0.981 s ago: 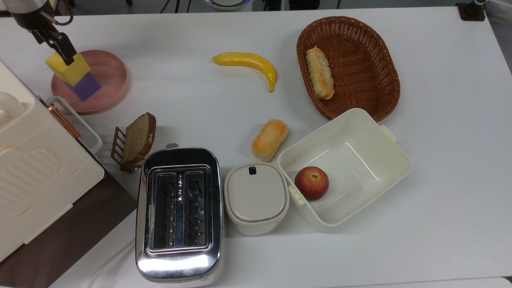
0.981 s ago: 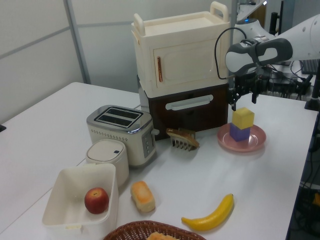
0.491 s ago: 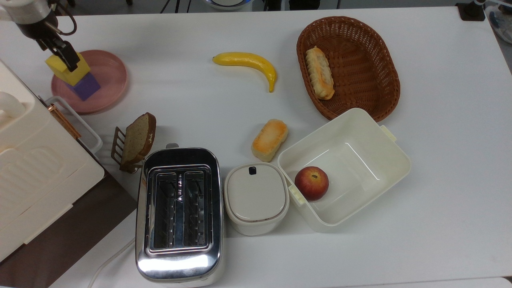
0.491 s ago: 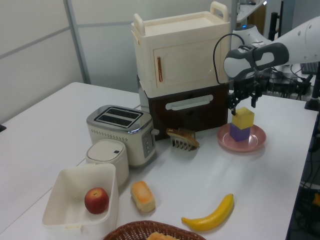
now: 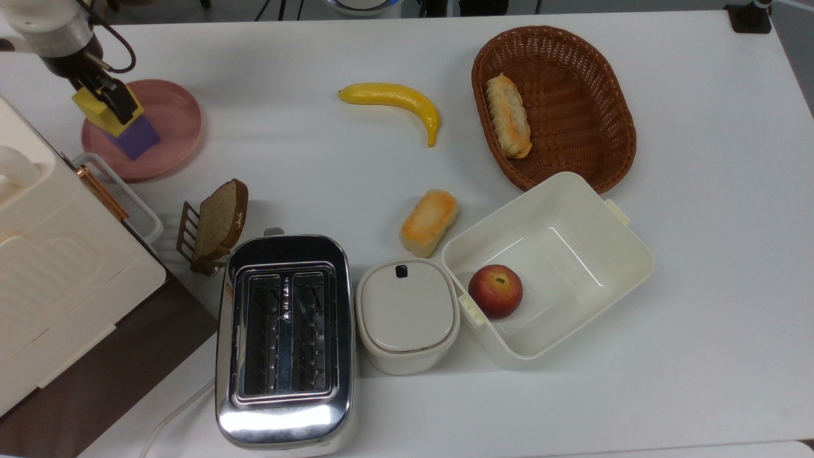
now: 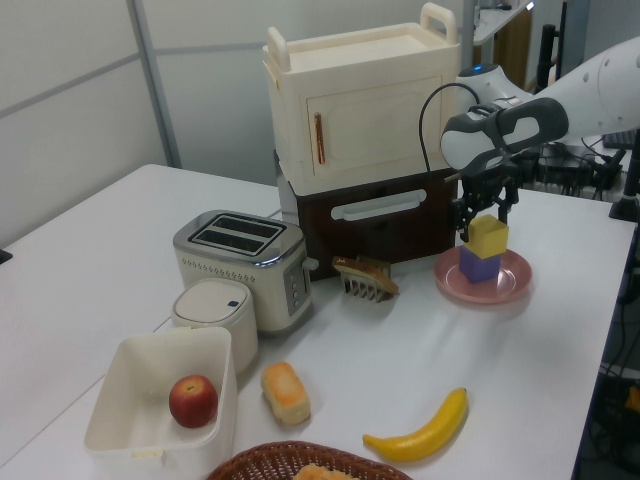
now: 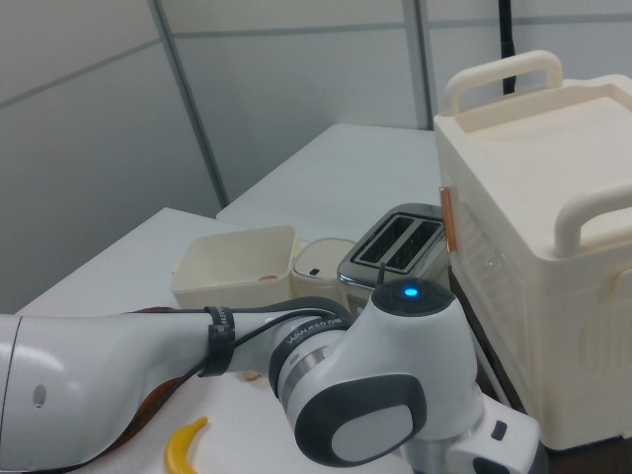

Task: Put the yellow cube on the table
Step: 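Close the gripper on the yellow cube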

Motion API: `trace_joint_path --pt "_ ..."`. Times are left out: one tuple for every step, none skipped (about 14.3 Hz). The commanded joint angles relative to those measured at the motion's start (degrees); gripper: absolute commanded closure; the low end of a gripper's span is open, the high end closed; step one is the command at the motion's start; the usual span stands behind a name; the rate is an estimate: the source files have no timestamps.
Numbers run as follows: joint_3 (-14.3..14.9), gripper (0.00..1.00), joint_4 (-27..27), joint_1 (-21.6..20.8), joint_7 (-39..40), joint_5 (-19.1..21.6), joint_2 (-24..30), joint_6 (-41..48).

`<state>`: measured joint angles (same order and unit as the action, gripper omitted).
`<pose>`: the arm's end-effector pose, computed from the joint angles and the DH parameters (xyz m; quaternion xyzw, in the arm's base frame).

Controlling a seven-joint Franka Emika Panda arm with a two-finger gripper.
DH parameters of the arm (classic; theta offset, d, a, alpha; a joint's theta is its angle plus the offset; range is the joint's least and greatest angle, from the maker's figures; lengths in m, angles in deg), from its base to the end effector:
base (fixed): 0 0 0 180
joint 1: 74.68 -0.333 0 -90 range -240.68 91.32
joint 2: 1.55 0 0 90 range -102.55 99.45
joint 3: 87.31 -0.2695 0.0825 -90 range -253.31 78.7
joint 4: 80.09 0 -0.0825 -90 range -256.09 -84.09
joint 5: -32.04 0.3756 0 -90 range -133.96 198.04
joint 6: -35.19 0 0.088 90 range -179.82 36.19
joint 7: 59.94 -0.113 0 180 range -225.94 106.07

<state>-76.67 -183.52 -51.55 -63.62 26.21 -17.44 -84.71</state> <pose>0.5070 -0.3396 0.3488 0.9536 -0.2930 -0.0113 0.0689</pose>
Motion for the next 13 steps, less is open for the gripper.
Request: trace_joint_path --pt "0.26 0.28 -2.74 -0.45 0.70 -0.94 1.04 -3.41" --pt "0.26 0.56 -3.17 -0.45 0.70 -0.94 0.96 -4.38" --pt "0.17 0.79 -3.53 -0.54 0.70 -0.94 0.96 -4.91" --pt "0.26 0.83 -3.62 -0.63 0.70 -0.94 0.96 -4.91" --pt "0.17 0.84 -3.53 -0.63 0.70 -0.94 1.04 -4.91" --pt "0.17 0.84 -3.53 -0.72 0.70 -0.94 1.22 -4.83" --pt "0.09 0.84 -3.53 -1.15 0.61 -0.94 1.57 -4.56" --pt "0.09 0.84 -3.53 -1.68 0.61 -0.85 1.83 -4.47" --pt "0.00 0.83 -3.36 -2.03 0.44 -0.76 2.62 -4.39" --pt "-0.52 0.83 -3.18 -2.03 0.35 -0.76 3.15 -4.30" --pt "-1.49 0.83 -3.00 -2.03 0.26 -0.50 4.63 -4.21" --pt "-1.76 0.83 -3.00 -2.03 0.17 -0.41 5.95 -4.12" --pt "-2.89 0.83 -2.92 -2.12 -0.09 -0.32 7.10 -4.04"
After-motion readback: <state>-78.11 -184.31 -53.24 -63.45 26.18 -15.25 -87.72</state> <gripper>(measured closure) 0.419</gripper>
